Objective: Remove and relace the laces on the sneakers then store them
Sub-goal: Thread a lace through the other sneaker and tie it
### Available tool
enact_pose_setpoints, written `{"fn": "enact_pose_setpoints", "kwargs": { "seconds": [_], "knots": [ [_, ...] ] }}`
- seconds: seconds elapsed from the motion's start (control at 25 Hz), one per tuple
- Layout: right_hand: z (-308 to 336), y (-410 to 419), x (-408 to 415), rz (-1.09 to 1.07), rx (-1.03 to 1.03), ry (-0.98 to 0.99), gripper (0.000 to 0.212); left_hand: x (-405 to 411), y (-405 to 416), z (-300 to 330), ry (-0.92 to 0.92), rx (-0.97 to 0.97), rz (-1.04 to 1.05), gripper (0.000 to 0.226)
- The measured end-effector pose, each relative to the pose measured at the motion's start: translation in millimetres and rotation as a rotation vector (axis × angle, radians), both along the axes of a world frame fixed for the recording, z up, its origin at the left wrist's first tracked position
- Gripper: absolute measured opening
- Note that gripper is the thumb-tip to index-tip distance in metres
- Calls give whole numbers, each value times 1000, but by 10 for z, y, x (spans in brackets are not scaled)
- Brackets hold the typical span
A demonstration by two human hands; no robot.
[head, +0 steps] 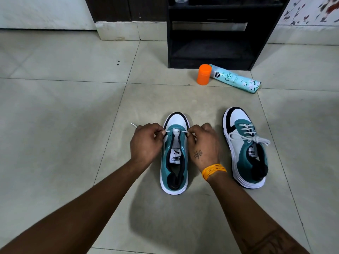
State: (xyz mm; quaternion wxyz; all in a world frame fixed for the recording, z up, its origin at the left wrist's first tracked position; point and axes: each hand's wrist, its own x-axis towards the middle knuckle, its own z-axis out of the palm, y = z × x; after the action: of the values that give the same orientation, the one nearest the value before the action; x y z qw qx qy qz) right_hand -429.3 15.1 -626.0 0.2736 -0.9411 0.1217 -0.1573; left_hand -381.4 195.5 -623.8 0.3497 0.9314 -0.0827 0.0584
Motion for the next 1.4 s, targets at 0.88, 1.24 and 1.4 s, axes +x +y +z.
{"fn": "enact_pose_setpoints", "kwargs": {
  "seconds": [0.88, 1.24, 1.4],
  "knots": [
    [1657, 96, 285, 66, 695, -21, 20, 187, -227, 1832, 442, -703, -32, 14],
    [2546, 74, 352, 89, 745, -19, 17, 133, -349, 2578, 441, -812, -80, 13],
    [2926, 36, 343, 131, 756, -60, 21, 119, -375, 2986, 407, -834, -98, 12]
  ]
}}
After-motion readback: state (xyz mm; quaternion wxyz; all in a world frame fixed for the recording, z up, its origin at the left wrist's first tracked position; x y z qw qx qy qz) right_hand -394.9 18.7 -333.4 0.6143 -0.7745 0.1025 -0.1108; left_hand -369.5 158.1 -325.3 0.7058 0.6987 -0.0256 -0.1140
